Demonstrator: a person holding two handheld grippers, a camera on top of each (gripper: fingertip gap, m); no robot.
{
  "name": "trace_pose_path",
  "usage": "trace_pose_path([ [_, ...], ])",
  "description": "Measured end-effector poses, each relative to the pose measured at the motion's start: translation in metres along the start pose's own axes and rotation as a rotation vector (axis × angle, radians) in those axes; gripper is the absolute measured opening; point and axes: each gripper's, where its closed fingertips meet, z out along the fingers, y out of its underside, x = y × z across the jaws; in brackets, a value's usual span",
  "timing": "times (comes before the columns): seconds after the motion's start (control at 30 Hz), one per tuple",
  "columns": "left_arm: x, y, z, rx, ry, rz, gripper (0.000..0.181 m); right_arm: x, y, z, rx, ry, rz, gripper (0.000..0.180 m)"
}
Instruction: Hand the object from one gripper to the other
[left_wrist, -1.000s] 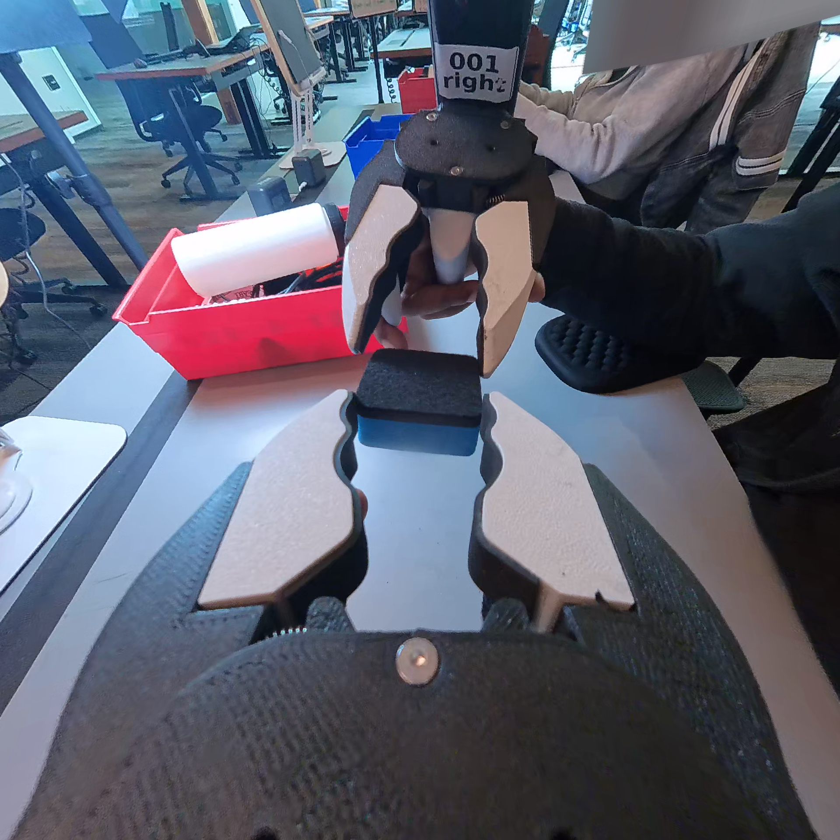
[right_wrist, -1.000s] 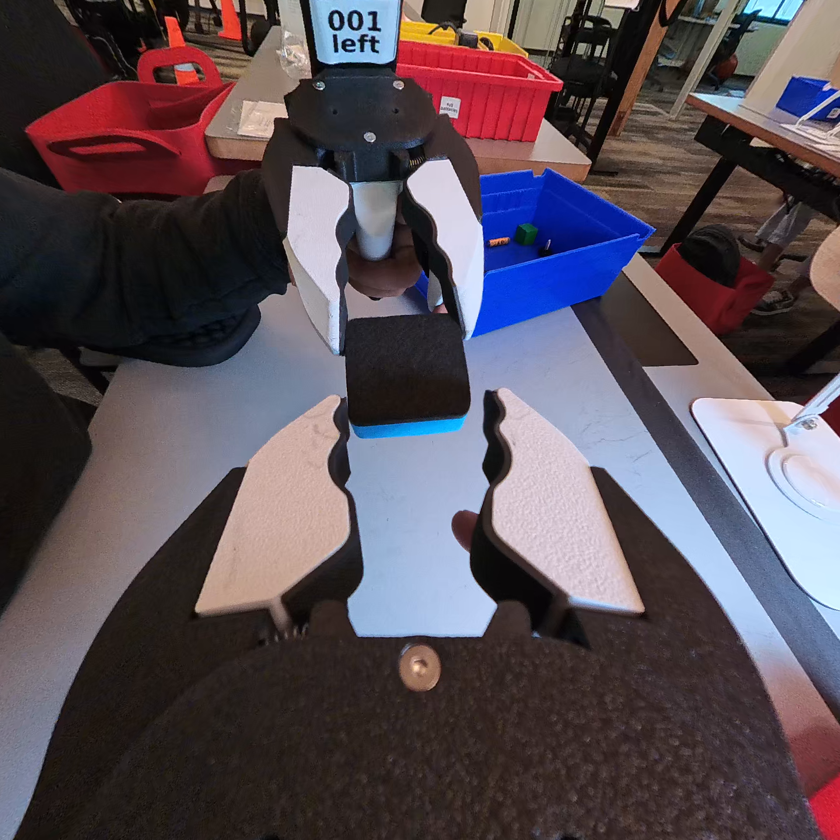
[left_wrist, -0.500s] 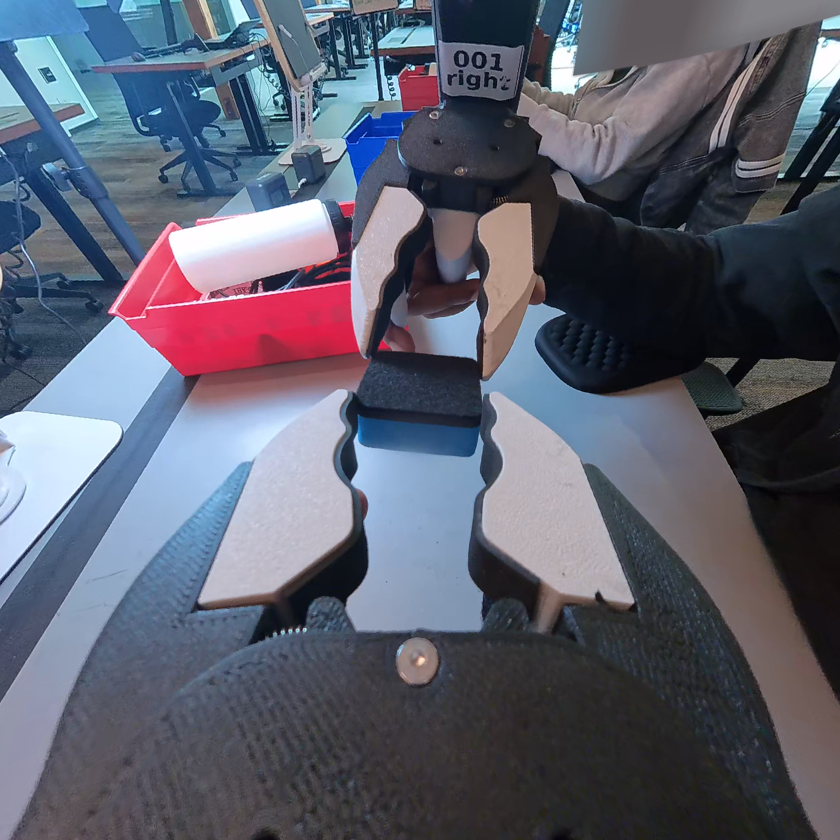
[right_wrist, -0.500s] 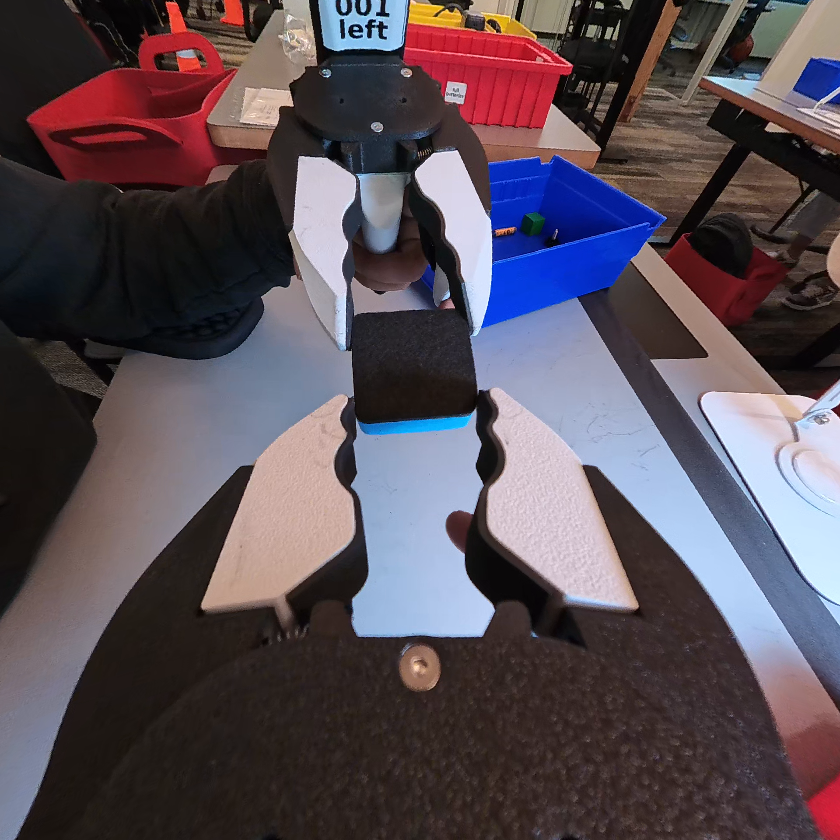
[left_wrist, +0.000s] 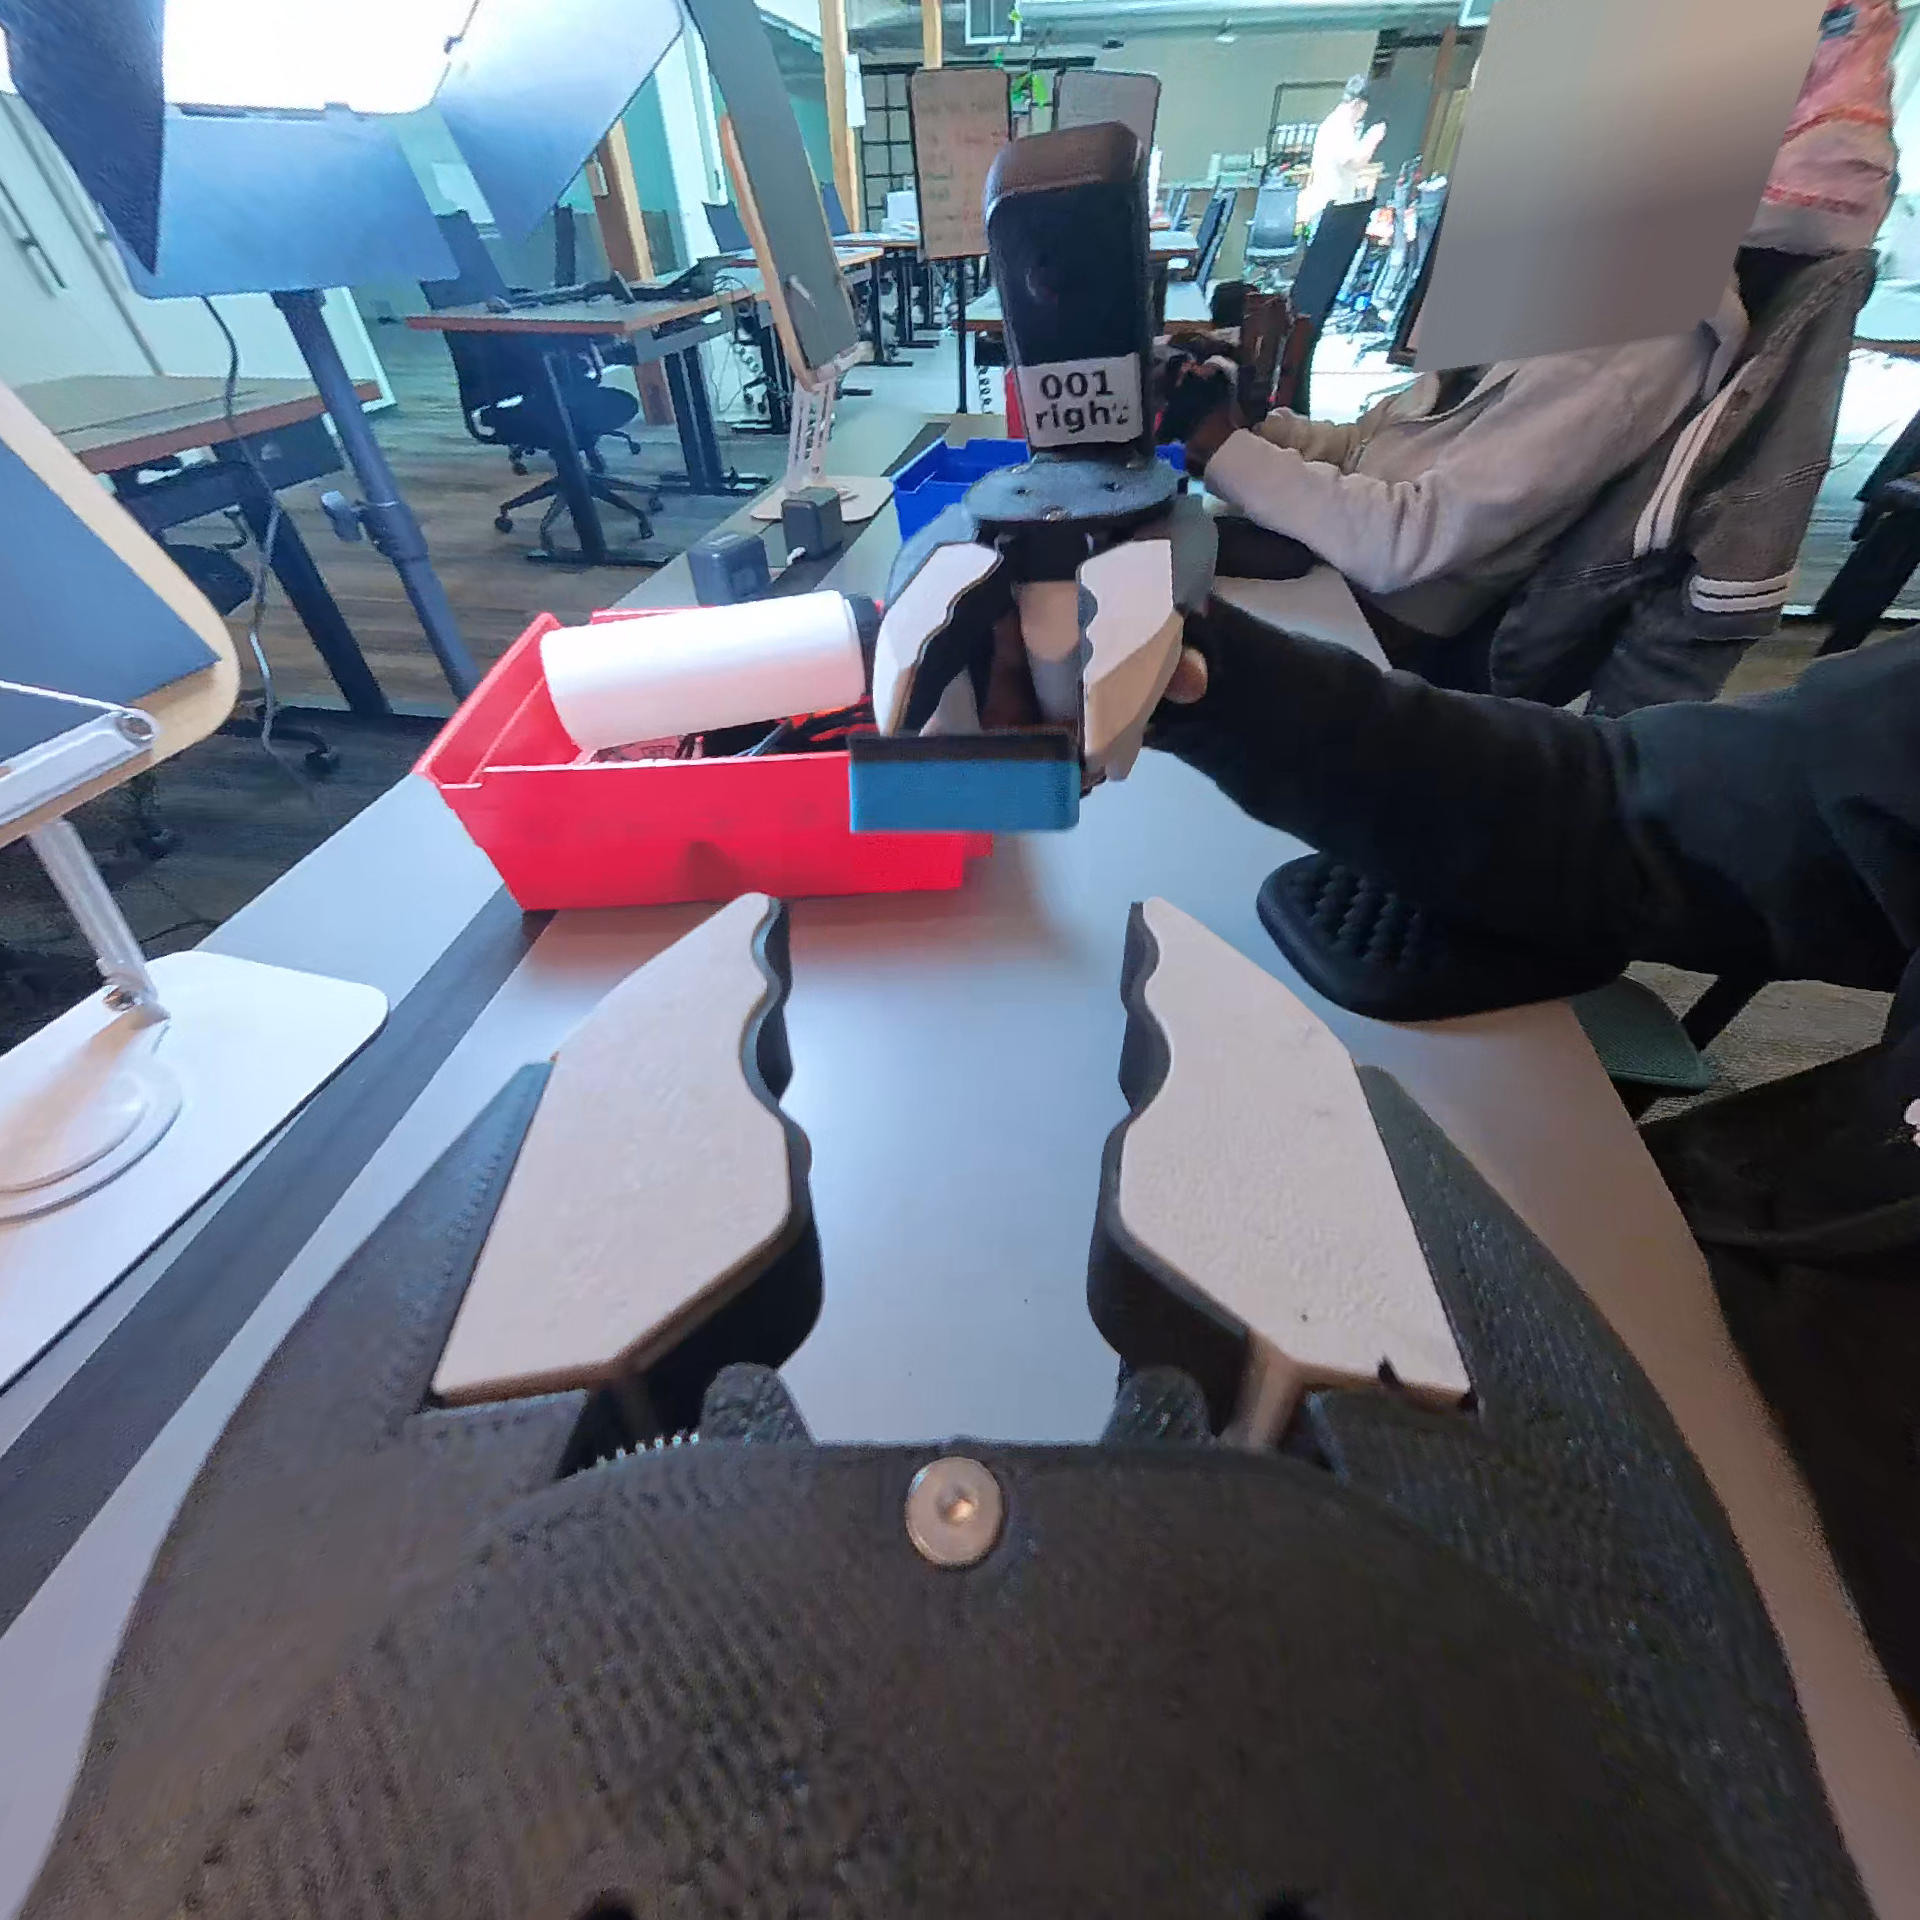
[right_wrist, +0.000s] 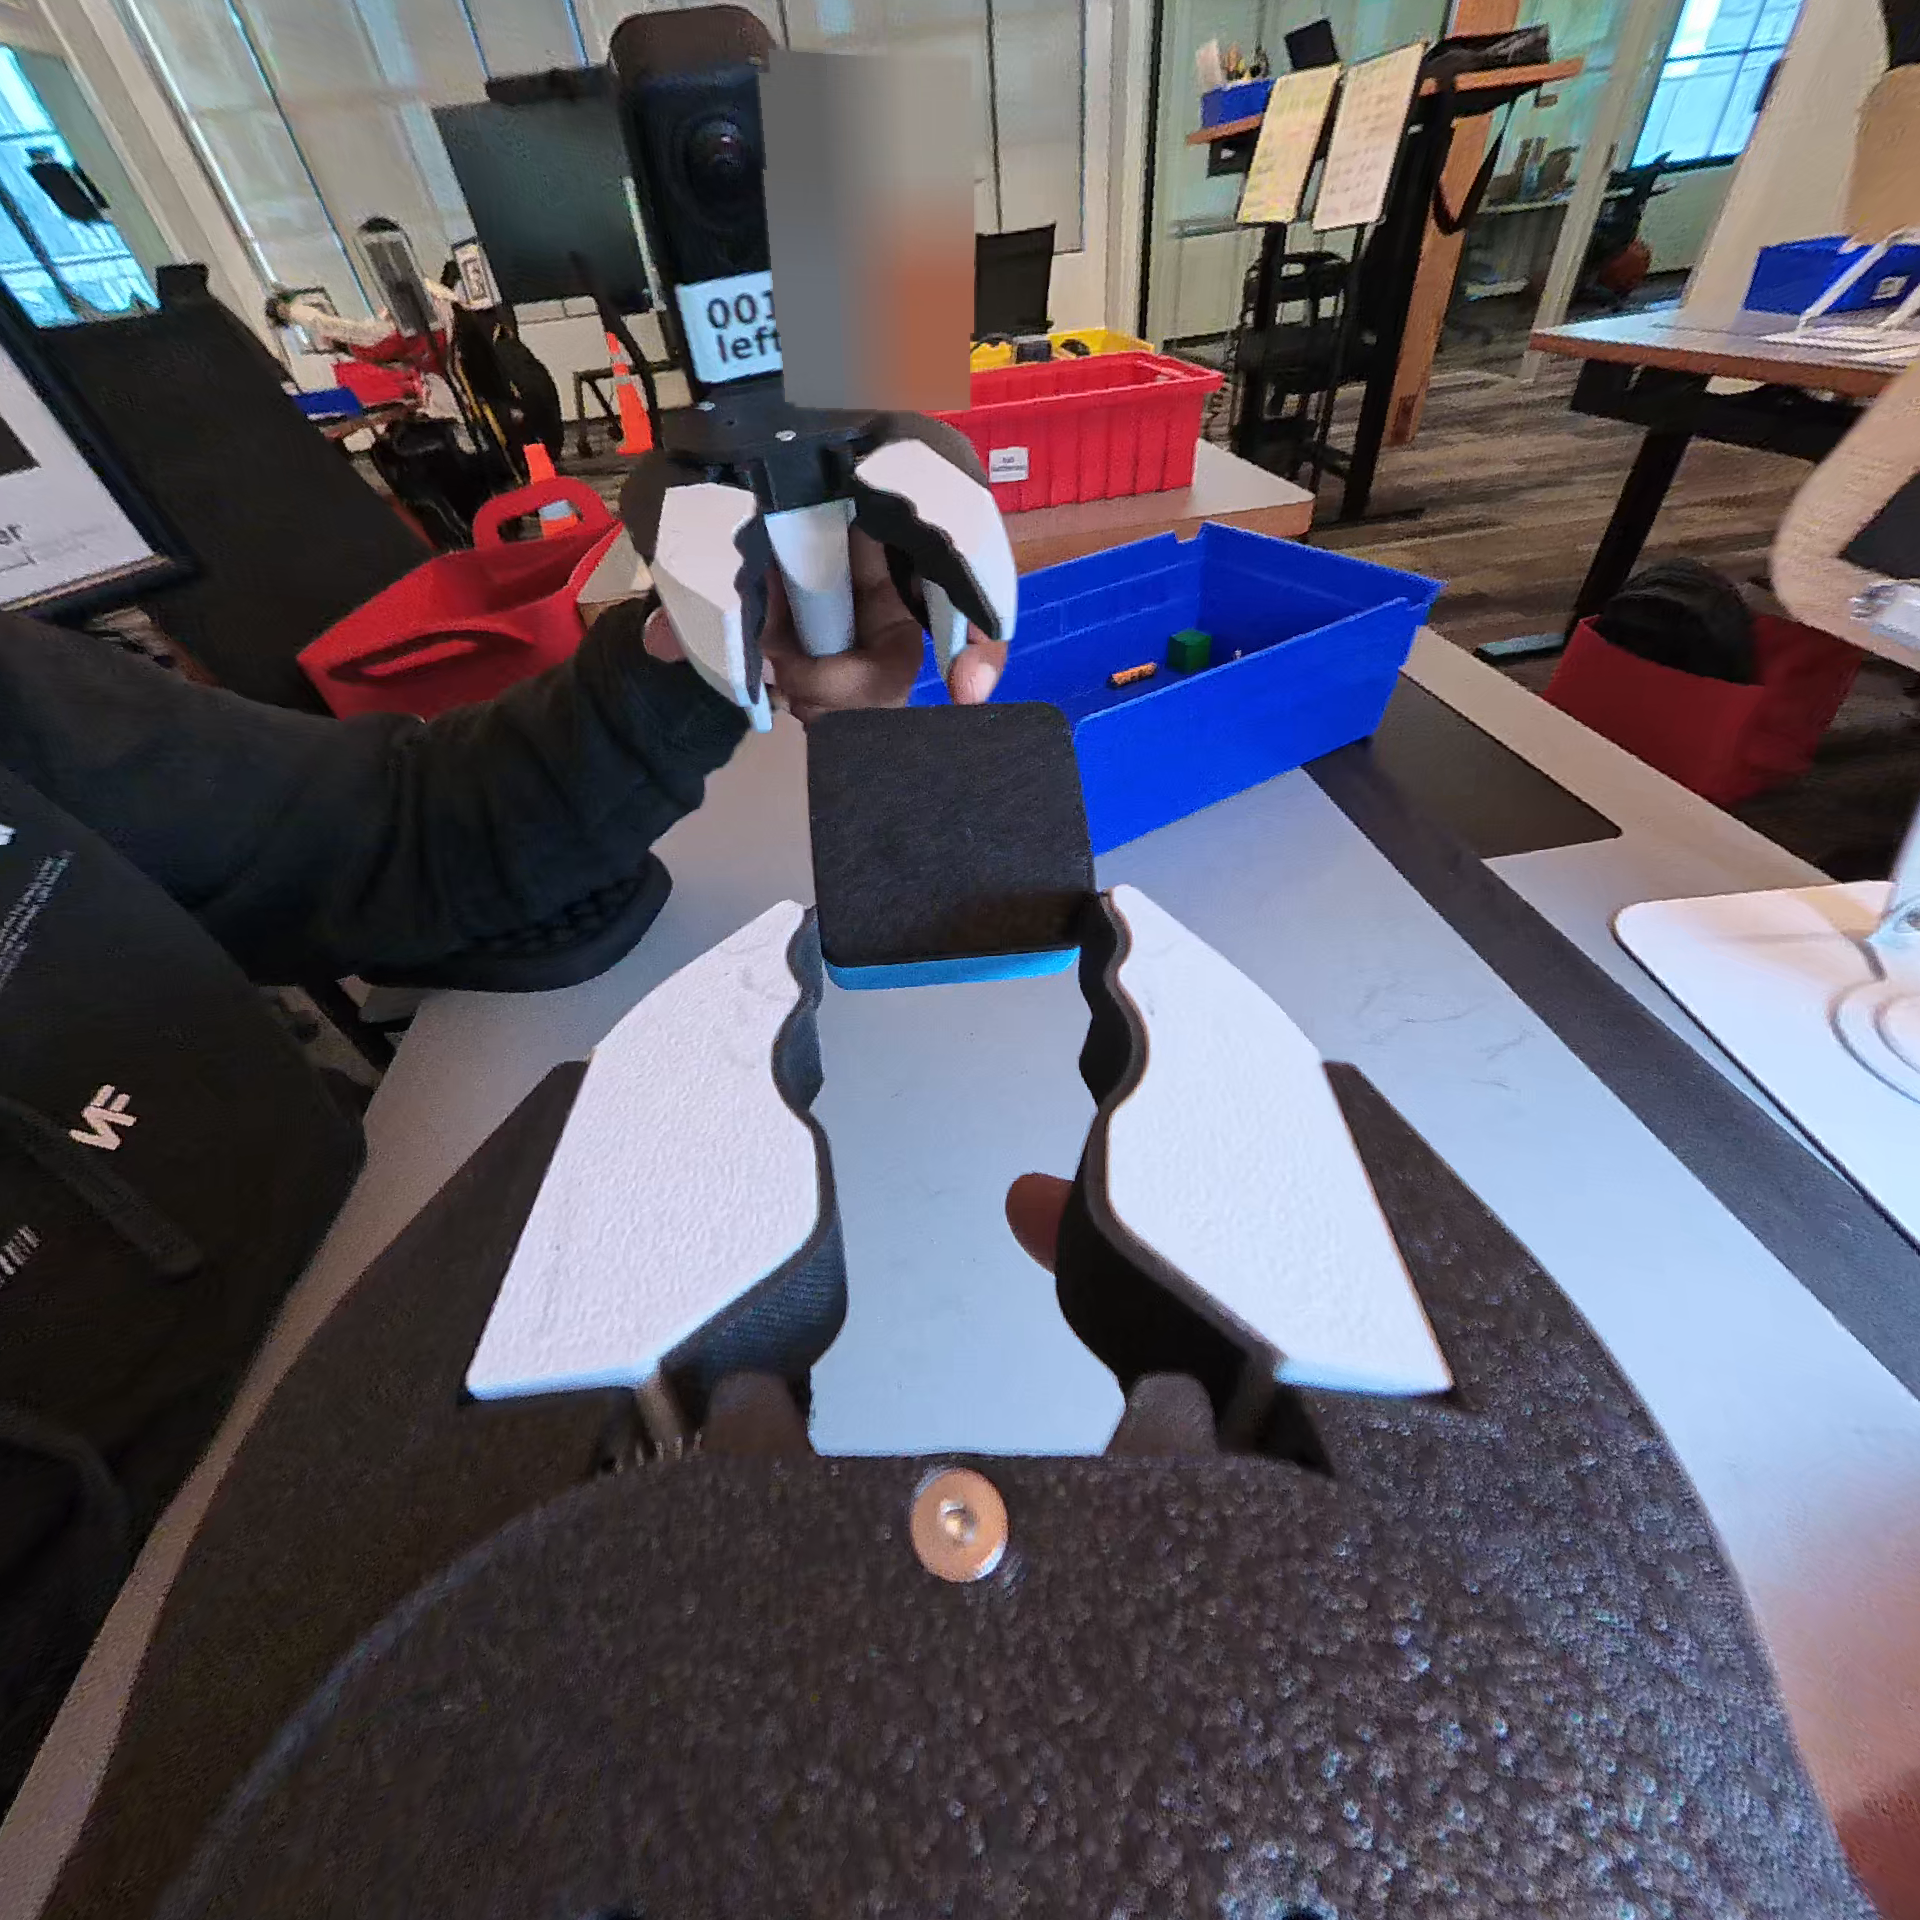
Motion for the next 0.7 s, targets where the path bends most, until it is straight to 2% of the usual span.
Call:
trace_pose_path([
  [0.23, -0.004, 0.010, 0.001, -0.150, -0.104, 0.010, 0.056, 0.024, 0.016, -0.012, -0.089, 0.123, -0.019, 0.048],
  [0.43, -0.021, 0.008, 0.015, -0.242, -0.424, 0.126, 0.056, 0.051, 0.027, -0.004, -0.168, 0.313, 0.023, 0.047],
  [0.63, -0.030, 0.020, 0.030, -0.298, -0.587, 0.181, 0.055, 0.059, 0.025, 0.006, -0.154, 0.402, 0.084, 0.047],
  [0.7, -0.030, 0.024, 0.034, -0.308, -0.585, 0.182, 0.055, 0.059, 0.023, 0.008, -0.143, 0.414, 0.083, 0.046],
])
